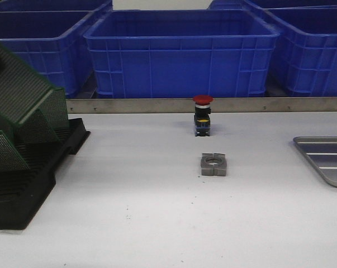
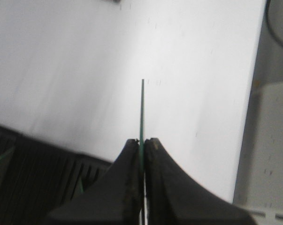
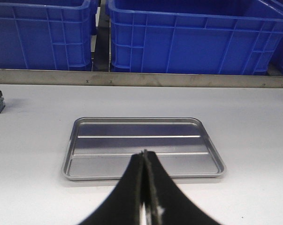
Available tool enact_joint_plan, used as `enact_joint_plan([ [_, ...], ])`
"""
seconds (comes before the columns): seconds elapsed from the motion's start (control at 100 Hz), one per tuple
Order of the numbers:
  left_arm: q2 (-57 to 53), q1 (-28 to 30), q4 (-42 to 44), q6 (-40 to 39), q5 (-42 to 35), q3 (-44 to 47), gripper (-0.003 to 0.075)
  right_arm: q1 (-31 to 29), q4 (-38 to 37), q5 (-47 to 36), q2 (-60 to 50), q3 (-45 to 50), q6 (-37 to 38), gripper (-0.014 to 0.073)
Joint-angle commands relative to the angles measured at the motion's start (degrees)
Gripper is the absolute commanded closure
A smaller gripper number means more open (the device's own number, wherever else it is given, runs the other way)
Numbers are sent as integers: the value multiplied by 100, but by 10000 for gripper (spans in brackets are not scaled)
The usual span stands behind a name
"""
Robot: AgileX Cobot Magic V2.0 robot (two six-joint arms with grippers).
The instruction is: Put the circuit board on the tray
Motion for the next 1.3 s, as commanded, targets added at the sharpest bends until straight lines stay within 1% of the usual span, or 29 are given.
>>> enact_joint_plan([
  [0.0, -88, -202, -969, -26, 385, -170, 737, -11, -22, -425, -117, 3, -33, 652],
  [0.27, 292, -1295, -1857, -26, 91, -170, 737, -11, -22, -425, -117, 3, -33, 652],
  [0.44, 319, -1791, -1897, -26, -155, -170, 737, -11, -22, -425, -117, 3, -33, 652],
  [0.56, 319, -1888, -1897, -26, -156, -170, 737, -11, -22, -432, -117, 4, -33, 652],
  [0.87, 319, -1888, -1897, -26, -156, -170, 737, -18, -27, -551, -117, 4, -33, 652],
  [1.0, 319, -1888, -1897, -26, -156, -170, 737, -19, 144, -621, -117, -48, -21, 652],
  [1.06, 319, -1888, -1897, -26, -156, -170, 737, -19, 179, -487, -113, -203, -21, 652],
  [1.11, 319, -1888, -1897, -26, -156, -170, 737, -19, 179, -195, -113, -411, -21, 652],
  [1.29, 319, -1888, -1897, -26, -156, -170, 737, -19, 179, 1362, 296, -1495, -26, 652],
])
